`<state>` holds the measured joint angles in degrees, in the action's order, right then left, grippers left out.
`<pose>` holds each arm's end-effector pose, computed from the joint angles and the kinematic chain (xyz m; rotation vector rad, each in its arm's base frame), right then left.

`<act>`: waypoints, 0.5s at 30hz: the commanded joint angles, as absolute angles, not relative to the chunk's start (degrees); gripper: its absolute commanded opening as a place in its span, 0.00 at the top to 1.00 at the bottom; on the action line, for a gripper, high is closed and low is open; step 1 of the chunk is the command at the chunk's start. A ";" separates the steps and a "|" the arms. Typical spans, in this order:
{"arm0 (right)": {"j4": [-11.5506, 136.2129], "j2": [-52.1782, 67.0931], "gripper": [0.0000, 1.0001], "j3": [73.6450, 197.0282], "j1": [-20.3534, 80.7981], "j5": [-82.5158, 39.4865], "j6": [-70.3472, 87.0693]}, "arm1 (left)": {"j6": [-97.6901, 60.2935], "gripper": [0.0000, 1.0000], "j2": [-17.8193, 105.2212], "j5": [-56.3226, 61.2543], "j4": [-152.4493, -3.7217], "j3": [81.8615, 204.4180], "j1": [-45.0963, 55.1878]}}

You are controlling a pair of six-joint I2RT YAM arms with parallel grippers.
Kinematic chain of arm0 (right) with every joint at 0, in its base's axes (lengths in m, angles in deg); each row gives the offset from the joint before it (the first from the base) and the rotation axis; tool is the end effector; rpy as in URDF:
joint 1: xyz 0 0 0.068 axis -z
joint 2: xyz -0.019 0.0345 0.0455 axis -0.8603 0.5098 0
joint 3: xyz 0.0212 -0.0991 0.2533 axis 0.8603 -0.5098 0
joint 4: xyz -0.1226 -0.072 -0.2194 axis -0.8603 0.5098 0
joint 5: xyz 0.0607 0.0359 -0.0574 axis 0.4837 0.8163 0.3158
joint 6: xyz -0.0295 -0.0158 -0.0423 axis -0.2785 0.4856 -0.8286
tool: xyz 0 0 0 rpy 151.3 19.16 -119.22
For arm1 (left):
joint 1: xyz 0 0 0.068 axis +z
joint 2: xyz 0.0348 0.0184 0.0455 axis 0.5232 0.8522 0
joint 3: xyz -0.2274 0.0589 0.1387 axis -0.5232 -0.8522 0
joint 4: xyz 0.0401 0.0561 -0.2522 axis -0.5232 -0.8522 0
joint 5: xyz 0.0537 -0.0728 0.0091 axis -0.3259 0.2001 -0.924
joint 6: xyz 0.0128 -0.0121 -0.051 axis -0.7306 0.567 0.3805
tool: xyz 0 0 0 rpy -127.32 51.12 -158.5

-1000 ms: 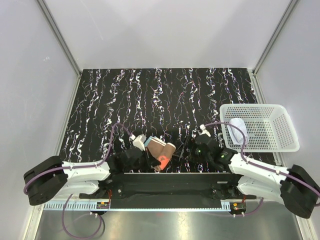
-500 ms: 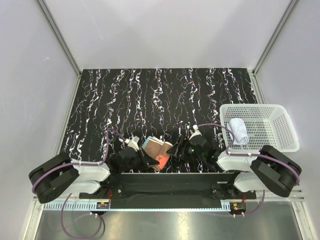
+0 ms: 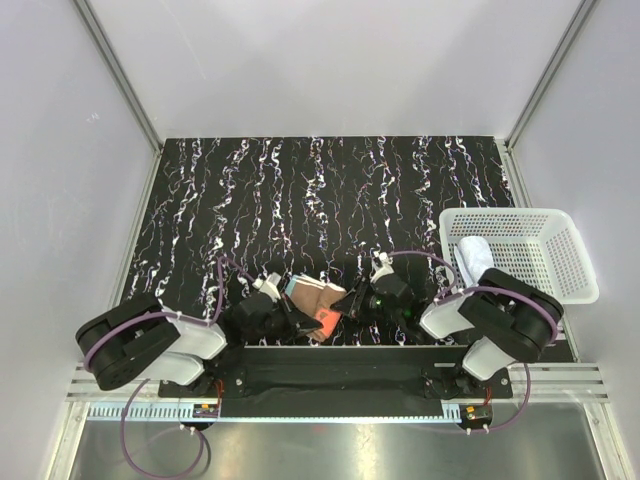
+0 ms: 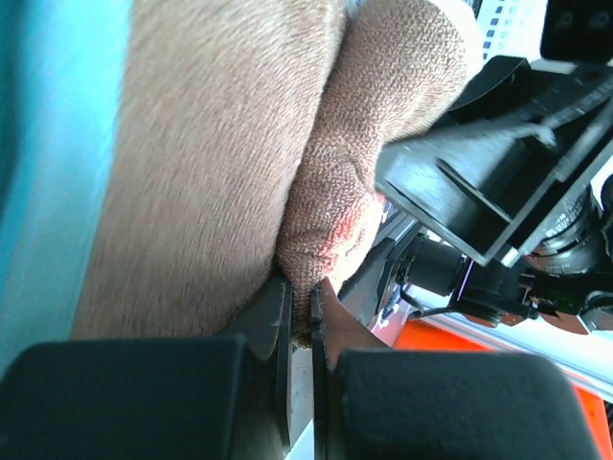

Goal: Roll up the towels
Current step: Roll the towel

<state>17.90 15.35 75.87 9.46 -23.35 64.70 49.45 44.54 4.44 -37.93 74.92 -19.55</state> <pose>0.1523 0.1864 0.1082 0.2017 2.3429 1.2214 0.1101 -0.1467 0.1001 -0.4924 2.4514 -1.4030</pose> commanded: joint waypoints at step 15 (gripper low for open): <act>67.86 6.62 0.96 94.14 8.11 -31.97 62.54 | 22.12 0.34 29.29 -21.24 -92.91 99.76 -30.31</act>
